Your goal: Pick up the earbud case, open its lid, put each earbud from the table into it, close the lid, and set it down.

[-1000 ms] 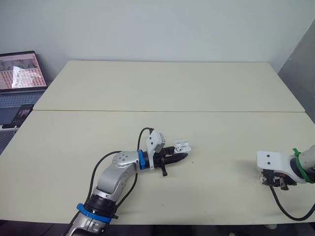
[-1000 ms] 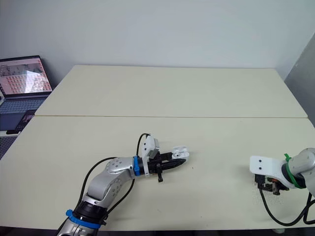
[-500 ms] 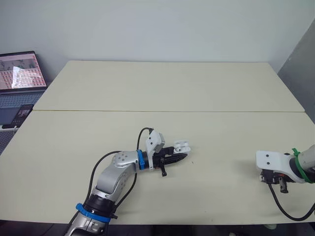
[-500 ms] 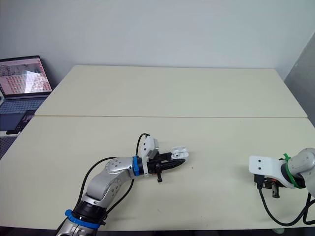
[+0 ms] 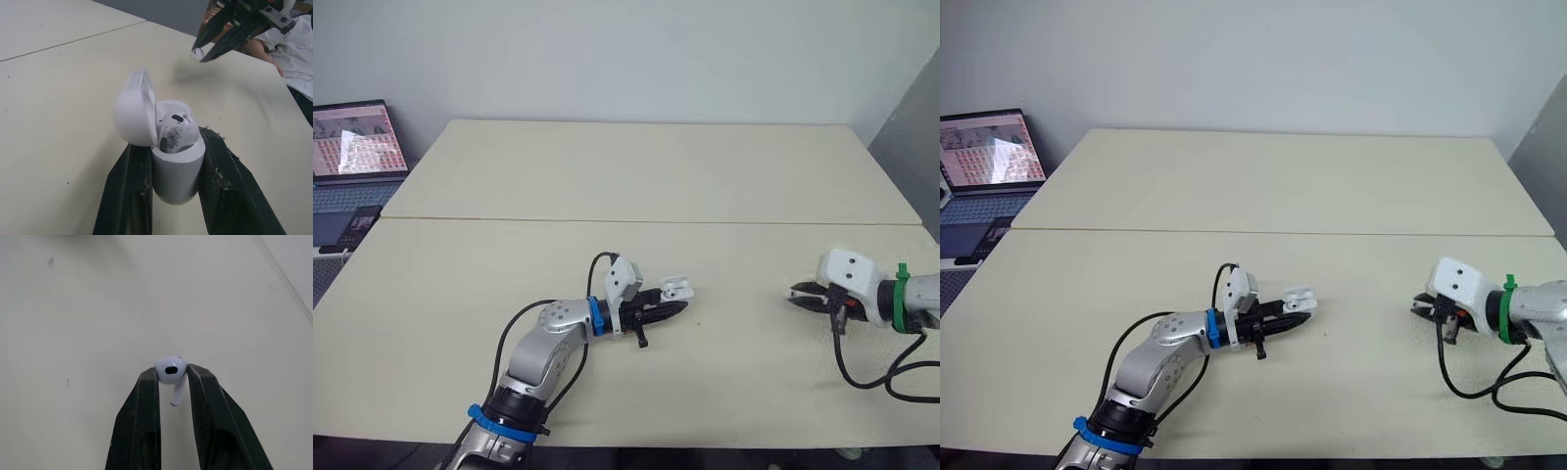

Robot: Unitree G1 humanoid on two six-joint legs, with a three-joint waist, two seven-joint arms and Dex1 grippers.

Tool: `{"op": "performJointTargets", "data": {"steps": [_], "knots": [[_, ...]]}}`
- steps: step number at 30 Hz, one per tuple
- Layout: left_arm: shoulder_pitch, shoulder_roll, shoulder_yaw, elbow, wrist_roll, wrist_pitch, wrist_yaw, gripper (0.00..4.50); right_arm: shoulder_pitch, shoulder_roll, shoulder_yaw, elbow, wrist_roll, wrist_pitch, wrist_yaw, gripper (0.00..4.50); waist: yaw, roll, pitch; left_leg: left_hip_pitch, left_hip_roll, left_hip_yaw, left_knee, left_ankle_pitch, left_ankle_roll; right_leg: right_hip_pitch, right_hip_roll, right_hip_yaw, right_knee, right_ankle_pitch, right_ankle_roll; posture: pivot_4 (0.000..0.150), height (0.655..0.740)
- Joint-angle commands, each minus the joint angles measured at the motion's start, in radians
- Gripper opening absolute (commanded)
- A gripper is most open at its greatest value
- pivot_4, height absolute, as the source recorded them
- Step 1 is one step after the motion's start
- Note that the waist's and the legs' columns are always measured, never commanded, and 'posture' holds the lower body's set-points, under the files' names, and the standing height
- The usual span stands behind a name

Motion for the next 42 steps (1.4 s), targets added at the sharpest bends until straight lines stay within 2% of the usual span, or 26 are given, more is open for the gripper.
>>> {"op": "performJointTargets", "data": {"steps": [1,10,15,24,41,42], "knots": [[-0.035,-0.043,0.029,-0.011,-0.010,-0.021,0.049,0.81,-0.042,0.126,-0.065,-0.053,0.106,-0.025,-0.095,0.44,-0.001,0.000,0.000,0.000,0.000,0.000,0.000,0.000,0.000,0.000,0.000,0.000,0.000,0.000,0.000,0.150,0.7400],[-0.035,-0.082,0.029,-0.051,-0.001,-0.036,0.097,0.81,-0.051,0.504,-0.030,-0.173,0.230,-0.025,-0.379,0.44,-0.002,0.001,-0.001,-0.001,0.000,-0.001,0.000,0.000,0.000,-0.002,0.000,0.000,0.002,0.000,0.000,0.150,0.7400],[-0.052,-0.104,0.044,-0.039,0.009,-0.056,0.142,0.81,-0.047,0.570,0.064,-0.204,0.215,-0.044,-0.428,0.44,-0.003,0.001,-0.001,-0.001,0.000,-0.001,0.000,0.000,-0.001,-0.002,0.000,0.000,0.001,0.000,0.000,0.150,0.7400],[-0.015,-0.130,0.046,-0.083,0.011,-0.071,0.201,0.81,-0.028,0.611,0.195,-0.186,0.159,-0.127,-0.447,0.44,-0.007,0.001,-0.001,-0.001,0.000,-0.001,0.000,0.000,0.000,-0.002,0.000,0.000,0.001,0.000,0.000,0.150,0.7400],[0.004,-0.122,0.041,-0.132,-0.012,-0.041,0.208,0.81,-0.012,0.559,0.207,-0.090,0.109,-0.187,-0.433,0.44,-0.016,0.001,-0.001,-0.001,0.000,-0.001,0.000,0.000,0.000,-0.002,0.000,0.000,0.001,0.000,0.000,0.150,0.7400],[0.006,-0.121,0.040,-0.134,-0.013,-0.041,0.207,0.81,-0.011,0.550,0.210,-0.092,0.109,-0.177,-0.429,0.79,-0.016,0.001,-0.001,-0.001,0.000,-0.001,0.000,0.000,0.000,-0.002,0.000,0.000,0.001,0.000,0.000,0.150,0.7400]]}}
